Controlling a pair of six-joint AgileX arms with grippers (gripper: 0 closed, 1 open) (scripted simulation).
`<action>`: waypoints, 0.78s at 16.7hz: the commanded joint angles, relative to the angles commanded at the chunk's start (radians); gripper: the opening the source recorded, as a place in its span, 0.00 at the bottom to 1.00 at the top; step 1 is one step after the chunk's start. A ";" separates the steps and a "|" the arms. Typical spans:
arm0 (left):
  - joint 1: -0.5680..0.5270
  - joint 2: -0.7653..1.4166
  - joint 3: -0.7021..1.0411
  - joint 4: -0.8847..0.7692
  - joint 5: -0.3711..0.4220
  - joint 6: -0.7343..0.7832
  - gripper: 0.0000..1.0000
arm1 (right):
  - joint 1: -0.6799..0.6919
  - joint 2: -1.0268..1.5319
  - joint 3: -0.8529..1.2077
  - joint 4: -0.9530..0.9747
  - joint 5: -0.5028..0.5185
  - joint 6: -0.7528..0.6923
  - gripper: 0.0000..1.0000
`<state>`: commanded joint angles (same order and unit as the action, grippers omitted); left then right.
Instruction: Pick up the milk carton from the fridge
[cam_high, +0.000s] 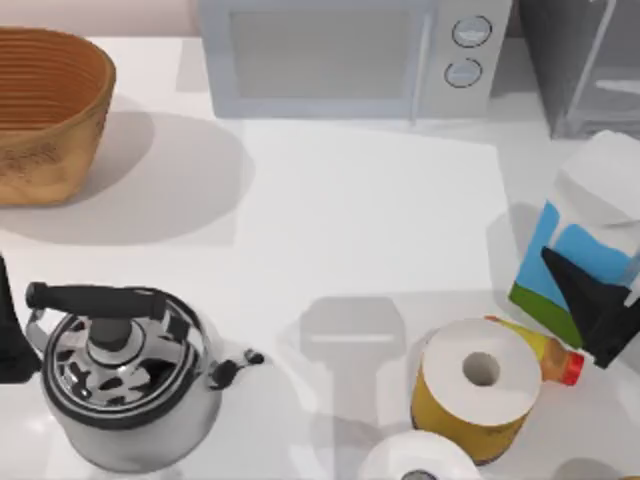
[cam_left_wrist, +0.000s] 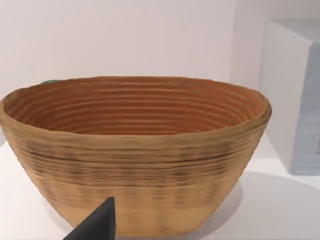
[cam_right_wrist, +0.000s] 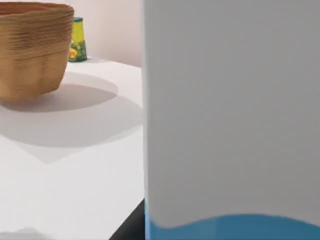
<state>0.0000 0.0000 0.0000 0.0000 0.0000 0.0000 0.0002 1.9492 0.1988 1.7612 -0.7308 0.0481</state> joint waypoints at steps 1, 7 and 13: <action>0.000 0.000 0.000 0.000 0.000 0.000 1.00 | 0.008 0.020 0.001 0.021 0.004 -0.011 0.00; 0.000 0.000 0.000 0.000 0.000 0.000 1.00 | 0.015 0.036 0.000 0.041 0.005 -0.025 0.08; 0.000 0.000 0.000 0.000 0.000 0.000 1.00 | 0.015 0.036 0.000 0.041 0.005 -0.025 0.53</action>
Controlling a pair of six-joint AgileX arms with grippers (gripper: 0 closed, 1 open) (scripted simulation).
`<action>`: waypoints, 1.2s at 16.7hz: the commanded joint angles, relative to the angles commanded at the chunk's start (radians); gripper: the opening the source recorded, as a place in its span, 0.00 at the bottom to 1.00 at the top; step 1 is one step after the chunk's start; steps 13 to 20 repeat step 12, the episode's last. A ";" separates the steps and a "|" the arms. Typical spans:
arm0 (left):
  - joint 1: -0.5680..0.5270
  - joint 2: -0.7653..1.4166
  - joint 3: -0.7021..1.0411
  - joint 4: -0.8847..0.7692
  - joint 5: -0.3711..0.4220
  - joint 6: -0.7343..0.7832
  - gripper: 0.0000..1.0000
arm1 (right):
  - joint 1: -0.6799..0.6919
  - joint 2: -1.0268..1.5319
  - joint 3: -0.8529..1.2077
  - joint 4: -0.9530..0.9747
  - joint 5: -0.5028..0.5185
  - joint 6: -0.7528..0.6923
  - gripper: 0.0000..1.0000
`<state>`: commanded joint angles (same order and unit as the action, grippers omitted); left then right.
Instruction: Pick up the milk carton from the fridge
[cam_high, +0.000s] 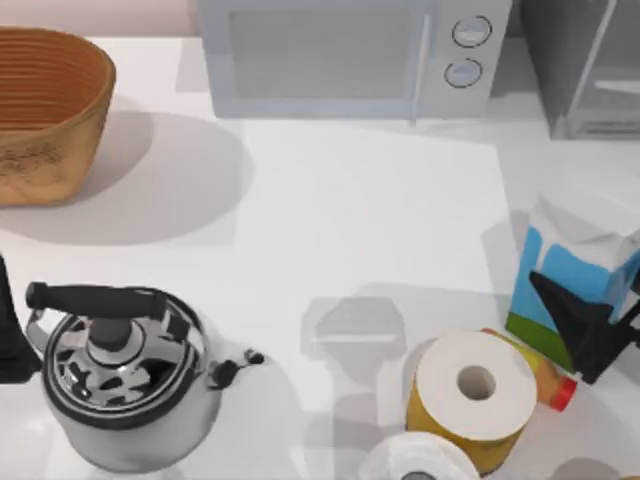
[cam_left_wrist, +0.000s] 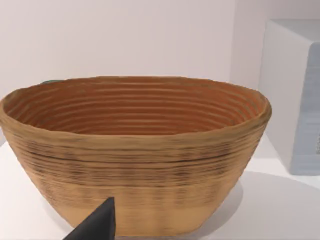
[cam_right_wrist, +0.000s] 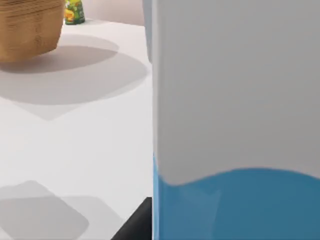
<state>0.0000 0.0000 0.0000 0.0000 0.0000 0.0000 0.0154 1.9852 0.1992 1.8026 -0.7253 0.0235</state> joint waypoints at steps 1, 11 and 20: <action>0.000 0.000 0.000 0.000 0.000 0.000 1.00 | 0.000 0.000 0.000 0.000 0.000 0.000 0.60; 0.000 0.000 0.000 0.000 0.000 0.000 1.00 | 0.000 0.000 0.000 0.000 0.000 0.000 1.00; 0.000 0.000 0.000 0.000 0.000 0.000 1.00 | 0.000 0.000 0.000 0.000 0.000 0.000 1.00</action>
